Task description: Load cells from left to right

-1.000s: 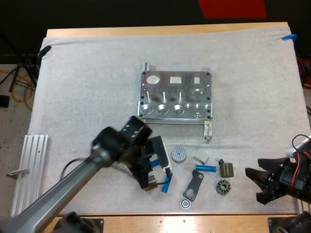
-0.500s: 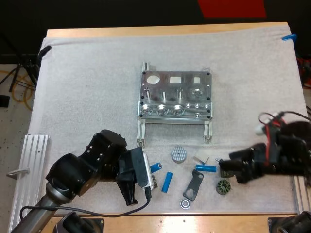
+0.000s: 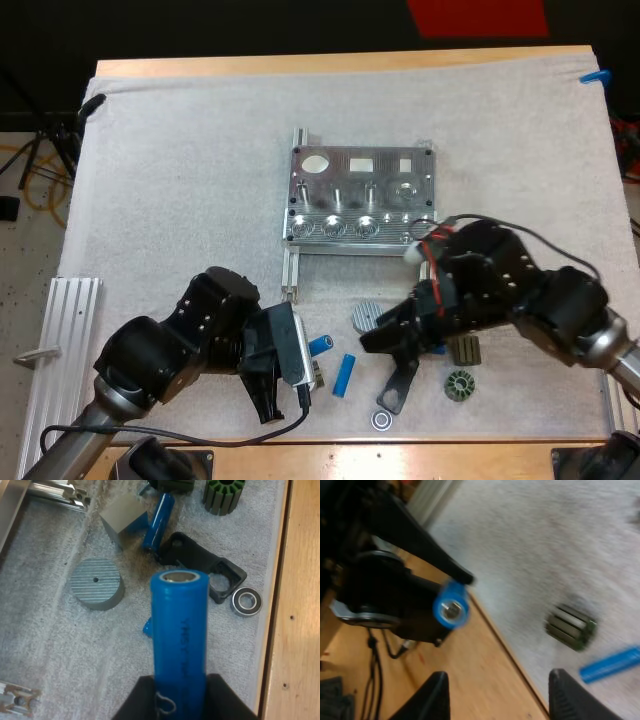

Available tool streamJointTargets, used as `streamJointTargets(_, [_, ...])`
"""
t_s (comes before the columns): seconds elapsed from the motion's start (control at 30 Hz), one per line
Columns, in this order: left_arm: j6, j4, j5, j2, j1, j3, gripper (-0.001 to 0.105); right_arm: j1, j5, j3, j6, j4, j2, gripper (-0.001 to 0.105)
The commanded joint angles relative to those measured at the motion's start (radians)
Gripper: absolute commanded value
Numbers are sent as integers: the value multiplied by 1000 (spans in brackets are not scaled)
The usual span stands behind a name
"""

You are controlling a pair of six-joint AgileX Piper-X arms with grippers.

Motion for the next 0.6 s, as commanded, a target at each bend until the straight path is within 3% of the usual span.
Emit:
streamJointTargets(0.0, [-9,5,17,-3,-3,-4,0,11,-25,-13,20,-50,9,44])
streamJointTargets(0.37, [-9,5,18,-3,-3,-4,0,34,-187,-13,105,-232,124,44])
streamJointTargets(0.57, [-9,5,18,-3,-3,-4,0,74,-196,-13,124,-273,171,44])
